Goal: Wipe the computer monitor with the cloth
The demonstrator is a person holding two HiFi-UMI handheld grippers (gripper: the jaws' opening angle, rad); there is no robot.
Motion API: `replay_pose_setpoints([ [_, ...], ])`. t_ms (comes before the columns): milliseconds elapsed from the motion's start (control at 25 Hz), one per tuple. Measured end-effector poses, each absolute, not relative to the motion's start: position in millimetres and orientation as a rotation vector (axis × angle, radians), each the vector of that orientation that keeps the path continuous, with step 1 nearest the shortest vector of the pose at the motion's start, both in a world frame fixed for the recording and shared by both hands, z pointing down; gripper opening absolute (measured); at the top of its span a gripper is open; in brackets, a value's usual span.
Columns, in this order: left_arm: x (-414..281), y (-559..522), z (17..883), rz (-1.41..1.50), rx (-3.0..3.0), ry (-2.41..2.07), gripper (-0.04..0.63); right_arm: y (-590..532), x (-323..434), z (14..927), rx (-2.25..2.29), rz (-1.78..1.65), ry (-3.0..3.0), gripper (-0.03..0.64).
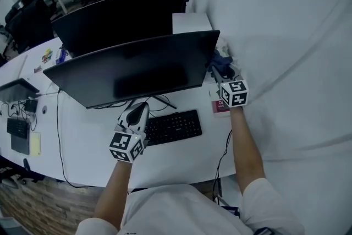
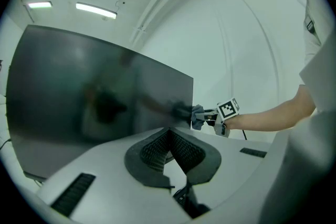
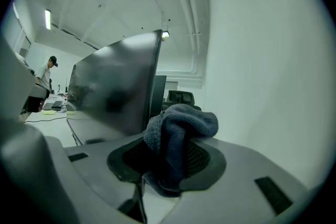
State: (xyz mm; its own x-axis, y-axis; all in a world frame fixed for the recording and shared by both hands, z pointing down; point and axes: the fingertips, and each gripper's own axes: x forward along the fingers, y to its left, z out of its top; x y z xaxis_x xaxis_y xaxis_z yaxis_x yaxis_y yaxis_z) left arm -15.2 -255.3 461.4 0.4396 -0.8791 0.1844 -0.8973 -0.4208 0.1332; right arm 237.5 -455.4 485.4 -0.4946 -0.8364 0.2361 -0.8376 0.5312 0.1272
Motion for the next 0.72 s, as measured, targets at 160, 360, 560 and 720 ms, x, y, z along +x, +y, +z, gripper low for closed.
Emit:
replay_pose_setpoints([
  [160, -17.3, -251.7, 456.9, 0.116, 2.492, -1.549, 0.005, -455.9, 238.6, 453.7, 1.431, -0.042, -2.530, 0.152],
  [360, -21.0, -247.6, 453.4, 0.104, 2.506, -1.545, 0.005, -462.9, 236.0, 417.6, 1.452, -0.132, -2.525, 0.152],
  [560, -22.2, -246.7, 446.6, 0.089, 2.526, -1.534, 0.005, -467.1, 235.1, 377.6, 1.469, -0.219, -2.533, 0.152],
  [720, -26.8, -249.3, 440.9, 0.073, 2.528, -1.533, 0.005, -469.6, 231.2, 353.1, 1.464, -0.283, -2.520, 0.152],
])
